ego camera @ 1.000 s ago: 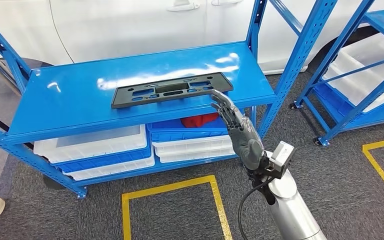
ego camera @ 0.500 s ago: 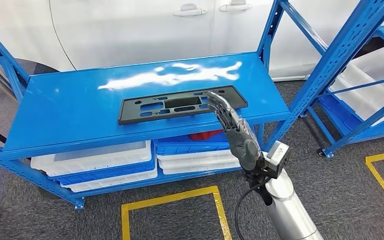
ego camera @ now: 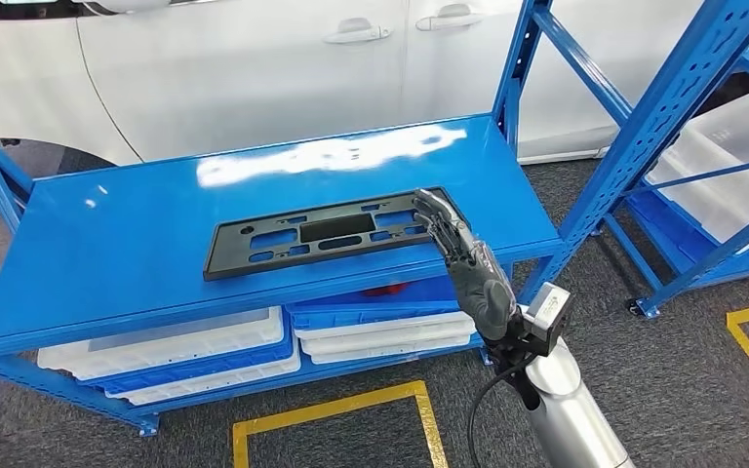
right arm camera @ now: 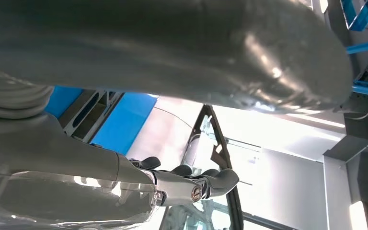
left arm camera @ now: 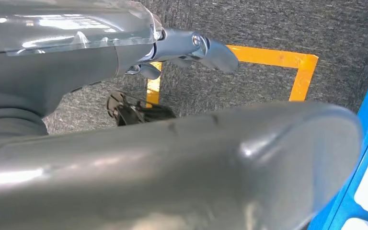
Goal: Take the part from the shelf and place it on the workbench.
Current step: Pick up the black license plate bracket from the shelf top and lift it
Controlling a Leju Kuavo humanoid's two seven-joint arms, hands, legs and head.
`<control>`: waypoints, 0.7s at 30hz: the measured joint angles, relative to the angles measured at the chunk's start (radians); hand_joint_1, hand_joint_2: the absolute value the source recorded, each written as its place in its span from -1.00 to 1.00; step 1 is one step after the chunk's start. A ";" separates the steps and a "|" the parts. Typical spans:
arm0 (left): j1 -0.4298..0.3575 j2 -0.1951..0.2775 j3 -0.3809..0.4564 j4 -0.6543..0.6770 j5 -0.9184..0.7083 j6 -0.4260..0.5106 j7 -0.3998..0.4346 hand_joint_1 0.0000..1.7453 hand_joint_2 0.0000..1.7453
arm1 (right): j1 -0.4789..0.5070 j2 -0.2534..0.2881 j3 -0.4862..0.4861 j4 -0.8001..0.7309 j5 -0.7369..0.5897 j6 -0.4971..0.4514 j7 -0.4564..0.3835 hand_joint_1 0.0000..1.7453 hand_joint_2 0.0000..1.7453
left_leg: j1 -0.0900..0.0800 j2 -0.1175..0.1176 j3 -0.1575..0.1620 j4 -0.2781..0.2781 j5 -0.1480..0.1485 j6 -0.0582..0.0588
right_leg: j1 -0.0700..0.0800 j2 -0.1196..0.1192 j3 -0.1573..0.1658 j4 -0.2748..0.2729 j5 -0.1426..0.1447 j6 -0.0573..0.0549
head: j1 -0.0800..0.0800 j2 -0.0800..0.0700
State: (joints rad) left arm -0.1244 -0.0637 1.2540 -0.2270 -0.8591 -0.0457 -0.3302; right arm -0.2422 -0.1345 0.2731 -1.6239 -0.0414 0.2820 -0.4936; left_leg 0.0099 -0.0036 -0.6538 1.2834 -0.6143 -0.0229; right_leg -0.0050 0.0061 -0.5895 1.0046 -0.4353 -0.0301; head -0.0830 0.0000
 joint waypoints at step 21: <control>0.031 -0.006 -0.004 0.001 -0.027 0.109 0.183 -1.00 -1.00 | -0.175 0.036 0.247 0.212 0.334 -0.206 0.054 -1.00 0.50 | -0.005 -0.003 0.092 -0.277 0.163 0.035 | 0.004 -0.001 -0.012 0.032 -0.005 0.033 | 0.000 0.000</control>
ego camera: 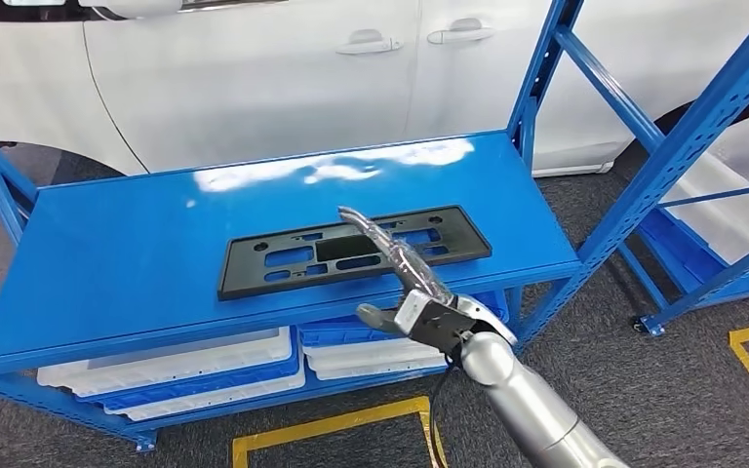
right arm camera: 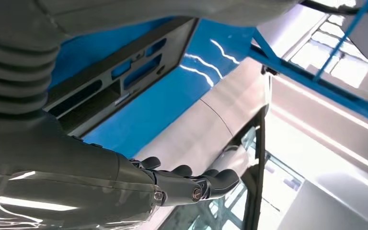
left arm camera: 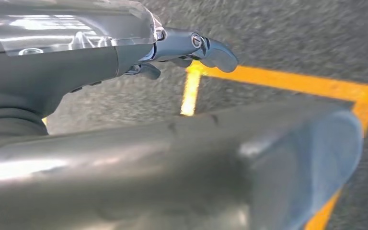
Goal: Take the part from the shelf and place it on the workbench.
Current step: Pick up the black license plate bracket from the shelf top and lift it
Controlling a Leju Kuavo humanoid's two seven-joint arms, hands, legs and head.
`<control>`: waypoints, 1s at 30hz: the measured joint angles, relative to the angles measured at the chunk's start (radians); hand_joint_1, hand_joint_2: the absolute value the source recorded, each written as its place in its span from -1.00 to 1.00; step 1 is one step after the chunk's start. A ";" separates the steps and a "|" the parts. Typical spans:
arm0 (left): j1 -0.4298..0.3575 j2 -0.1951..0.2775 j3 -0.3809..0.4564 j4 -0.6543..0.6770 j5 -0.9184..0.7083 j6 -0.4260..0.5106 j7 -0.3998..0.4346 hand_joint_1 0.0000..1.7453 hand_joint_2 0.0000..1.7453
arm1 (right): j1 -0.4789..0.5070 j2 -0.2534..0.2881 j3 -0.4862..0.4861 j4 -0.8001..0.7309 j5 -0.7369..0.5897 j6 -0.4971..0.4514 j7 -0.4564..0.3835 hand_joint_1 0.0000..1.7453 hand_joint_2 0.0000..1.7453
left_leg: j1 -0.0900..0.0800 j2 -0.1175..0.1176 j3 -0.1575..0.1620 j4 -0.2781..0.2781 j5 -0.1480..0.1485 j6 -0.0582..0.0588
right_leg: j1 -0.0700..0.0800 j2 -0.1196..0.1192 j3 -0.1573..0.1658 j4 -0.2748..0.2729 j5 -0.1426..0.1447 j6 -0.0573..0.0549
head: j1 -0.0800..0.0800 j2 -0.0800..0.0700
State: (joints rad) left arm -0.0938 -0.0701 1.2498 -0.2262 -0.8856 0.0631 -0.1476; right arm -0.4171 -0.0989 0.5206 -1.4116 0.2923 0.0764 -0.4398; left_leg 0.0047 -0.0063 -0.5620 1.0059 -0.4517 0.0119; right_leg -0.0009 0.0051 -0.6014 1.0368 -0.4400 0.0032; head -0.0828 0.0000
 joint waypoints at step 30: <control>0.007 -0.006 -0.023 0.001 -0.047 -0.015 -0.030 -1.00 -1.00 | -0.285 0.294 0.354 0.716 0.921 -0.760 0.417 -1.00 1.00 | 0.006 0.001 -0.014 0.003 0.009 -0.004 | 0.000 -0.001 -0.013 0.015 -0.002 -0.004 | 0.000 0.000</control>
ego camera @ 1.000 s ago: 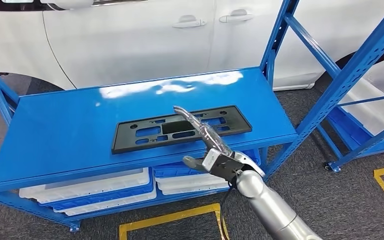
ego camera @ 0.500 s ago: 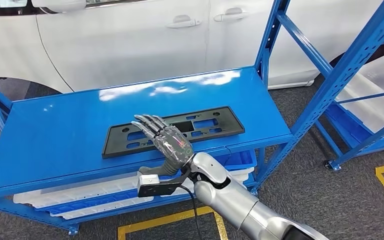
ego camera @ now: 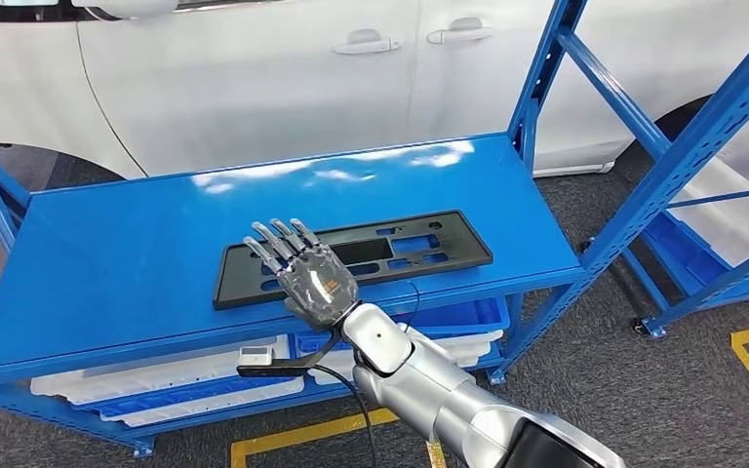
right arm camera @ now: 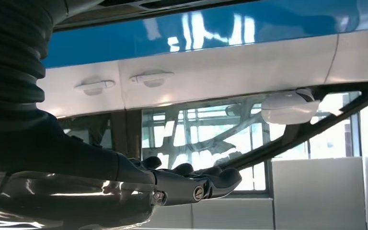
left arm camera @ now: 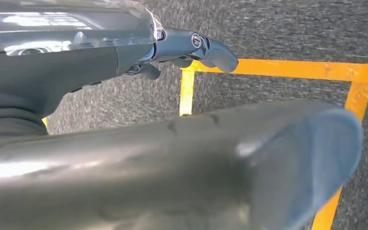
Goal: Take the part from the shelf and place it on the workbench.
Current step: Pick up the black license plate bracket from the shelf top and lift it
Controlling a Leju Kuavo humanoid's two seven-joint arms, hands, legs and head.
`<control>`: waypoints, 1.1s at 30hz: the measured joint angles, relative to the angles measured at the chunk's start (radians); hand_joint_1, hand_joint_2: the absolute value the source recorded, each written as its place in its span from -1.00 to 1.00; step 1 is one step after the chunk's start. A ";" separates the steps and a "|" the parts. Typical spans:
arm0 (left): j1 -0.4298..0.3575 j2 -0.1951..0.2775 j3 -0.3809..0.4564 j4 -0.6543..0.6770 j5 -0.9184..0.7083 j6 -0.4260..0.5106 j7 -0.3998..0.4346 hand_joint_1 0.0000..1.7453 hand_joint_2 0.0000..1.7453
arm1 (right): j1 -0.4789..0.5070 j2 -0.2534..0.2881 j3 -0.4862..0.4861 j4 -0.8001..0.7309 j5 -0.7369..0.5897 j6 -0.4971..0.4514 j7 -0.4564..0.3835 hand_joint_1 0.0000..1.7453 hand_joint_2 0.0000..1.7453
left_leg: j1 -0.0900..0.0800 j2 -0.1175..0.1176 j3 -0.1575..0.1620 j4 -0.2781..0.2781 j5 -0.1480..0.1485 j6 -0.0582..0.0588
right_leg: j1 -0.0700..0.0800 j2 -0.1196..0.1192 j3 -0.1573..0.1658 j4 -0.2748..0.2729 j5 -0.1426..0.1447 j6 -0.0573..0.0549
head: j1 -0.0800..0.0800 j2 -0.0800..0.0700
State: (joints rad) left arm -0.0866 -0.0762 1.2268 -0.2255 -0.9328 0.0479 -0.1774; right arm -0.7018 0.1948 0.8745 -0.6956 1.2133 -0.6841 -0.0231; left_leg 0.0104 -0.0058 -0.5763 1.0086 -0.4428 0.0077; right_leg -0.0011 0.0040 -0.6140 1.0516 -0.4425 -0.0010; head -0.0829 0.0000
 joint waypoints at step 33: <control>0.007 0.006 0.005 0.001 0.007 0.002 -0.005 -1.00 -1.00 | -0.062 0.054 -0.024 0.264 0.133 0.096 0.029 -1.00 1.00 | -0.004 -0.001 -0.001 0.002 0.000 -0.002 | 0.008 0.000 0.016 -0.032 0.001 -0.011 | 0.000 0.000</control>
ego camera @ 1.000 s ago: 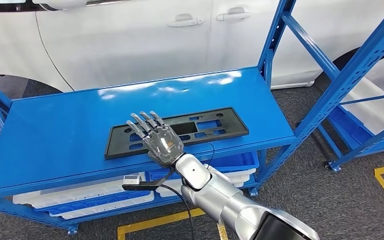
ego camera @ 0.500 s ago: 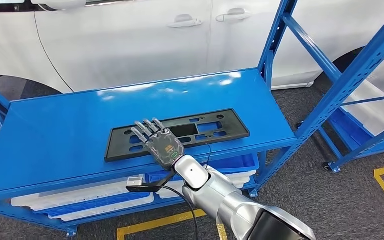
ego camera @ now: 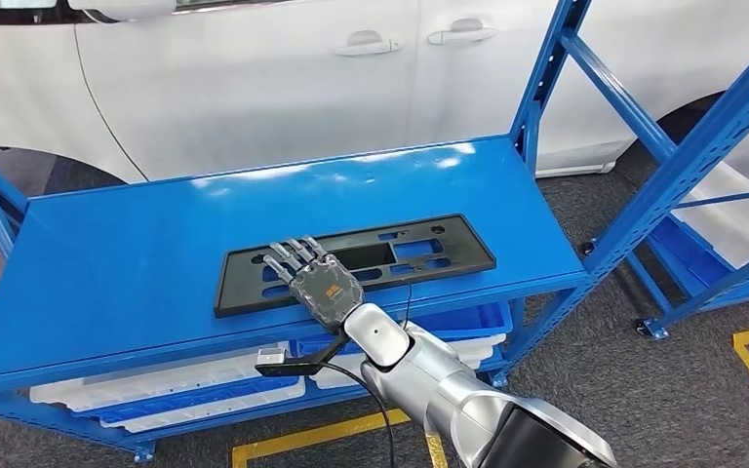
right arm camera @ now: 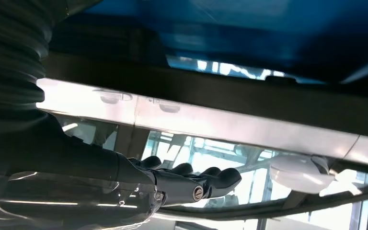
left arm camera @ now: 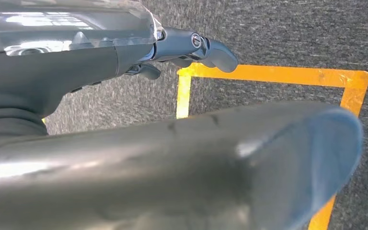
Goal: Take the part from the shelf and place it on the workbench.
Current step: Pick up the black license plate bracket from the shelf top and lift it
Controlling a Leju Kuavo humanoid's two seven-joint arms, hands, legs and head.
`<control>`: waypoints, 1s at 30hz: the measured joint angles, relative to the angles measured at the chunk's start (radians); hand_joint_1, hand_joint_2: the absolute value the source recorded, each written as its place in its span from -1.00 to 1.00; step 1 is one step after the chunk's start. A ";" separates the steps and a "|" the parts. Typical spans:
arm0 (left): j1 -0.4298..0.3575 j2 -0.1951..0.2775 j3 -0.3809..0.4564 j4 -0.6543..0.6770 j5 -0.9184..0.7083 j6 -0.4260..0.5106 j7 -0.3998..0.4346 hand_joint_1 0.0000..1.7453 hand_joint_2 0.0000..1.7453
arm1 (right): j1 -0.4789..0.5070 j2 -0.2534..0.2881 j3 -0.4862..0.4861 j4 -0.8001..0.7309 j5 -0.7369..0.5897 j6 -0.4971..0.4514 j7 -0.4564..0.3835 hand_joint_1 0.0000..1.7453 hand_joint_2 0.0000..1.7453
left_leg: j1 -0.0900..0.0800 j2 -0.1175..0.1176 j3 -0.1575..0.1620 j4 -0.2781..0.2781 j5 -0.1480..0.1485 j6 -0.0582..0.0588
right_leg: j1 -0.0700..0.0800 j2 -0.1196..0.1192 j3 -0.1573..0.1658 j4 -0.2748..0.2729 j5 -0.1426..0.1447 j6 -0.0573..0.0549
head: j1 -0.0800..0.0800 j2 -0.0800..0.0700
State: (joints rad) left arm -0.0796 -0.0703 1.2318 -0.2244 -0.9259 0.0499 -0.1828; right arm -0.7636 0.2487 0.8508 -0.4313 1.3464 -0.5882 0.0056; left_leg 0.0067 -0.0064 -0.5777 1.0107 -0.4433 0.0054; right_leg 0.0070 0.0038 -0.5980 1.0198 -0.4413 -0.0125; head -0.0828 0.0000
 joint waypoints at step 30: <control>-0.003 0.010 0.000 0.003 -0.033 -0.014 -0.028 -1.00 -1.00 | -0.081 -0.068 -0.132 0.128 0.163 0.198 0.381 1.00 1.00 | 0.004 -0.001 -0.005 0.004 0.003 0.003 | -0.005 -0.003 -0.002 0.007 0.003 0.008 | 0.000 0.000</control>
State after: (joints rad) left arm -0.0825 -0.0604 1.2318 -0.2215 -0.9588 0.0363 -0.2107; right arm -0.8449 0.1805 0.7185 -0.3032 1.5096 -0.3905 0.3863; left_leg 0.0104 -0.0070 -0.5831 1.0150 -0.4401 0.0079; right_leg 0.0023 0.0012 -0.6005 1.0271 -0.4382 -0.0046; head -0.0829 0.0000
